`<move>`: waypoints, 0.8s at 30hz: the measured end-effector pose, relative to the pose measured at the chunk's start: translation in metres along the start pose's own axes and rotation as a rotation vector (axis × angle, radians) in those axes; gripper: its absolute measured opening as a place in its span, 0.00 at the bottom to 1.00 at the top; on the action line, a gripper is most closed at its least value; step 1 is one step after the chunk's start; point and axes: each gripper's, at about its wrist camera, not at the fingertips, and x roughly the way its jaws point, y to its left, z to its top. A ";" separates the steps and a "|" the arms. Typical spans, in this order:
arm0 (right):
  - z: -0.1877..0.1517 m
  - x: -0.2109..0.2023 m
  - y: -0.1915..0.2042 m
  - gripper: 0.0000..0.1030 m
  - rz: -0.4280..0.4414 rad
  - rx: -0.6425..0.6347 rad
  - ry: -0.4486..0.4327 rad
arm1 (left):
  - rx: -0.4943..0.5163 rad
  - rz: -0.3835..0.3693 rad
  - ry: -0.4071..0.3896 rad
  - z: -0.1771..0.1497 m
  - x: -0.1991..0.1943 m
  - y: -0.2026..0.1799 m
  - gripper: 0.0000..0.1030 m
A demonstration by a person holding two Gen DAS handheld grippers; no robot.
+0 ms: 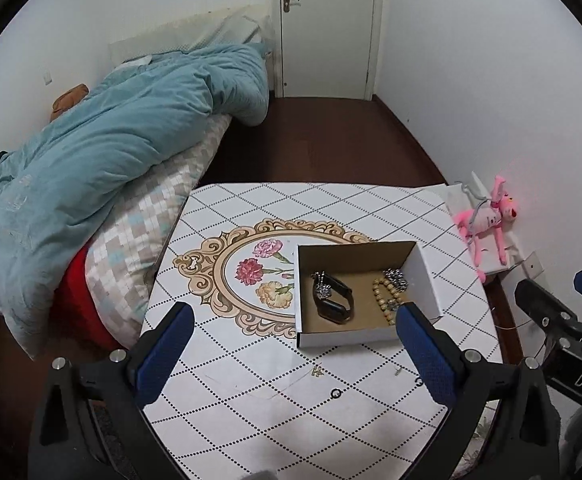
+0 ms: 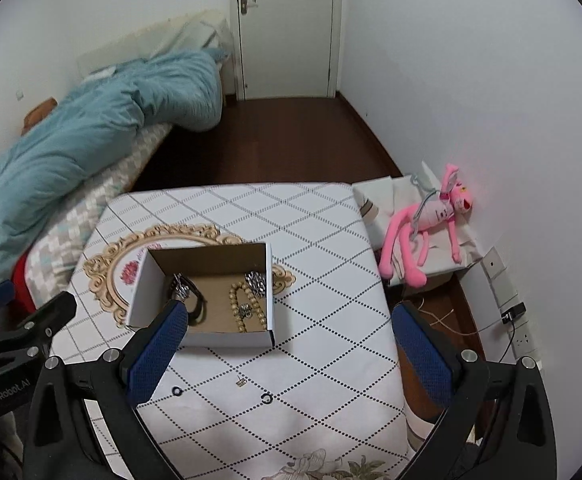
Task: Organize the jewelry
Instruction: 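Lift both grippers away from the box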
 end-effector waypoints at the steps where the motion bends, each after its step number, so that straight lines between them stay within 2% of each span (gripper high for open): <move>1: 0.000 -0.006 0.000 1.00 0.006 0.004 -0.008 | -0.003 0.000 -0.003 0.000 -0.003 0.001 1.00; 5: -0.002 -0.017 0.001 1.00 0.032 0.016 -0.014 | -0.019 0.016 0.002 -0.002 -0.009 0.003 1.00; 10: -0.023 0.008 0.001 1.00 0.043 0.026 0.064 | -0.028 0.052 0.036 -0.022 0.009 0.012 1.00; 14: -0.053 0.048 -0.004 1.00 0.049 0.041 0.163 | -0.028 0.081 0.126 -0.052 0.040 0.020 1.00; 17: -0.077 0.077 -0.008 0.93 0.049 0.053 0.237 | -0.002 0.104 0.205 -0.078 0.067 0.020 1.00; 21: -0.102 0.106 -0.017 0.85 0.068 0.090 0.301 | 0.024 0.066 0.291 -0.107 0.098 0.013 0.99; 24: -0.117 0.123 -0.021 0.82 0.097 0.106 0.331 | 0.057 0.031 0.302 -0.117 0.109 0.001 0.96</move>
